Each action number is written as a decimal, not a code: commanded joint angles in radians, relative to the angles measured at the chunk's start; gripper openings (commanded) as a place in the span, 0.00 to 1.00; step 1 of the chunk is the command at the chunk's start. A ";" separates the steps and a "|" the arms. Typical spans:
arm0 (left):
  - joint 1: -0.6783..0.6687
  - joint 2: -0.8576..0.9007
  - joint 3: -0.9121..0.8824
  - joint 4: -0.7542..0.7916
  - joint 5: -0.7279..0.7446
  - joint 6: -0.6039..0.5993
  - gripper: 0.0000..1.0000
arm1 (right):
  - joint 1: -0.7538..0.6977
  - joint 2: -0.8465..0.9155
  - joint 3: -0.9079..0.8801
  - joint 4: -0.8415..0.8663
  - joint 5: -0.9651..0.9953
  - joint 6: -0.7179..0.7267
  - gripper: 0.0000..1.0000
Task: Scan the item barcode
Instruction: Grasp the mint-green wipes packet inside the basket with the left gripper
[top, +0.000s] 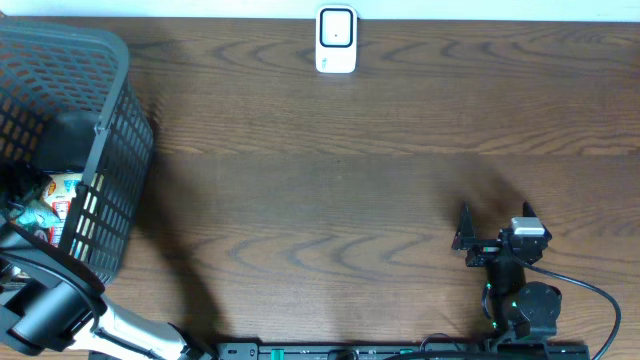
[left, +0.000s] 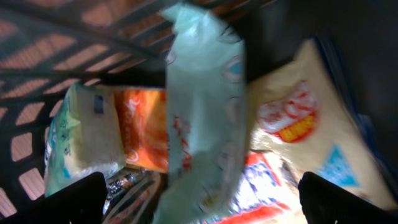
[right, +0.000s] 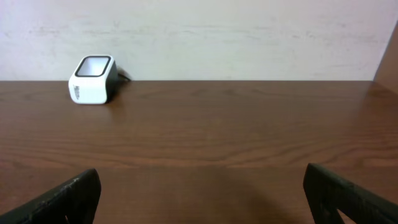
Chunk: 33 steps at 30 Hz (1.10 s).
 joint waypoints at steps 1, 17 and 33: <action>-0.003 0.006 -0.048 0.044 -0.046 -0.052 0.98 | -0.008 -0.005 -0.002 -0.004 -0.002 0.010 0.99; -0.003 0.006 -0.066 0.161 0.067 -0.052 0.83 | -0.008 -0.005 -0.002 -0.004 -0.002 0.010 0.99; -0.003 0.005 -0.153 0.229 0.073 -0.048 0.62 | -0.008 -0.005 -0.002 -0.004 -0.002 0.010 0.99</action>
